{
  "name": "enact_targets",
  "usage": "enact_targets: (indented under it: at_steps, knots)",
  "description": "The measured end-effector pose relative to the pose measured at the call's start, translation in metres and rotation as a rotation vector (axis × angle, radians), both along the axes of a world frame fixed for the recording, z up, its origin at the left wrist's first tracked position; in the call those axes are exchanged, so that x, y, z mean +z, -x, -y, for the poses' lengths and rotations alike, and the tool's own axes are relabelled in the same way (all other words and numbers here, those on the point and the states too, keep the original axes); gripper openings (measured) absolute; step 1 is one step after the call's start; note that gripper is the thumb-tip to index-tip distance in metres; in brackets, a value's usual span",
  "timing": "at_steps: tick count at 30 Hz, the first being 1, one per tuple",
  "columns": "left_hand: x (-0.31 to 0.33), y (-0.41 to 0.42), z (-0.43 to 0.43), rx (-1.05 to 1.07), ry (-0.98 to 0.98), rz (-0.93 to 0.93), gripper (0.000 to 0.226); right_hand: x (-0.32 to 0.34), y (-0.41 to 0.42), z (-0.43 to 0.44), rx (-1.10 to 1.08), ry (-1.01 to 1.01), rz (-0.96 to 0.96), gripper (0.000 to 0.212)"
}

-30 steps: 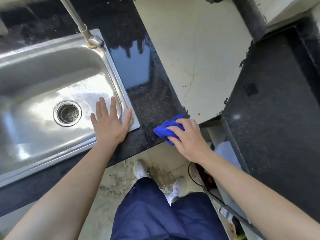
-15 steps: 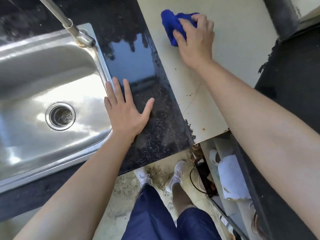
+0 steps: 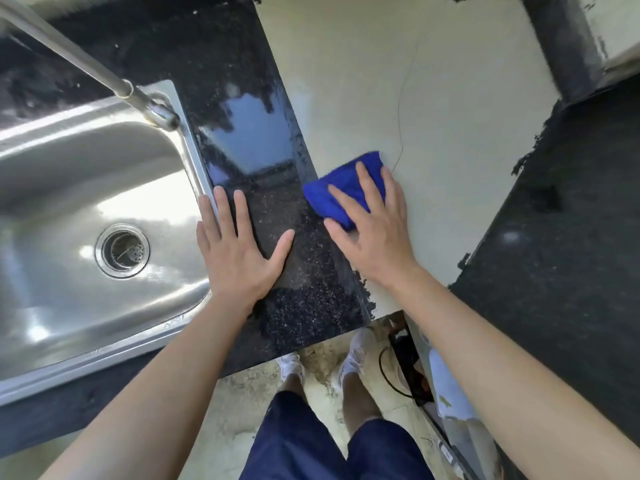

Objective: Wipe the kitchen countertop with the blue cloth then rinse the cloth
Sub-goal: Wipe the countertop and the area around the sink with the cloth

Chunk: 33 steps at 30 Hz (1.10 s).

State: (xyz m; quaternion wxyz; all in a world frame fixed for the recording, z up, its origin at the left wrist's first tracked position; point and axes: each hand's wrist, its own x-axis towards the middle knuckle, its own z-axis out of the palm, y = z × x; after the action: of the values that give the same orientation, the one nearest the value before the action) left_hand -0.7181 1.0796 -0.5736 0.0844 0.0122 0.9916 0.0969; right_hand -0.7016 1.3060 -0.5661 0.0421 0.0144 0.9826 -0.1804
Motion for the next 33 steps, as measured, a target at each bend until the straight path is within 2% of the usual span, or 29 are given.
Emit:
enact_targets:
  at_steps: [2,4,11,14,17,20,23,25,28,33]
  knots:
    - [0.003,0.001,-0.001,-0.004,0.002,0.025,0.098,0.002,-0.035,-0.006,0.022,-0.009,0.054,0.052]
    - [0.004,0.001,-0.002,0.001,0.005,0.033,0.099,0.002,-0.021,-0.012,0.066,0.004,0.068,0.051]
    - [0.004,0.002,-0.002,0.002,0.029,0.053,0.098,0.020,0.187,-0.021,0.077,-0.037,0.170,0.055]
    - [0.002,0.003,-0.001,0.005,0.022,0.042,0.098,0.021,0.223,-0.037,0.030,-0.061,0.153,0.058]
    - [0.002,0.002,-0.001,0.003,0.022,0.045,0.098,0.011,0.187,-0.052,-0.158,-0.027,0.101,0.059]
    - [0.003,0.000,-0.001,0.008,0.010,0.063,0.098,0.004,0.091,-0.056,-0.275,0.017,0.068,0.058]
    - [0.005,0.001,-0.001,0.000,0.006,0.071,0.098,0.007,-0.013,-0.041,-0.277,0.032,0.071,0.057]
    - [0.007,0.002,-0.001,-0.004,0.002,0.072,0.098,0.007,-0.043,-0.031,-0.257,0.020,0.129,0.058]
    - [0.007,0.002,-0.001,-0.006,-0.001,0.079,0.098,0.007,-0.007,-0.040,-0.221,-0.009,0.138,0.060]
    - [0.006,0.003,-0.002,0.007,-0.012,0.071,0.097,0.009,0.125,-0.061,-0.294,-0.045,0.155,0.065]
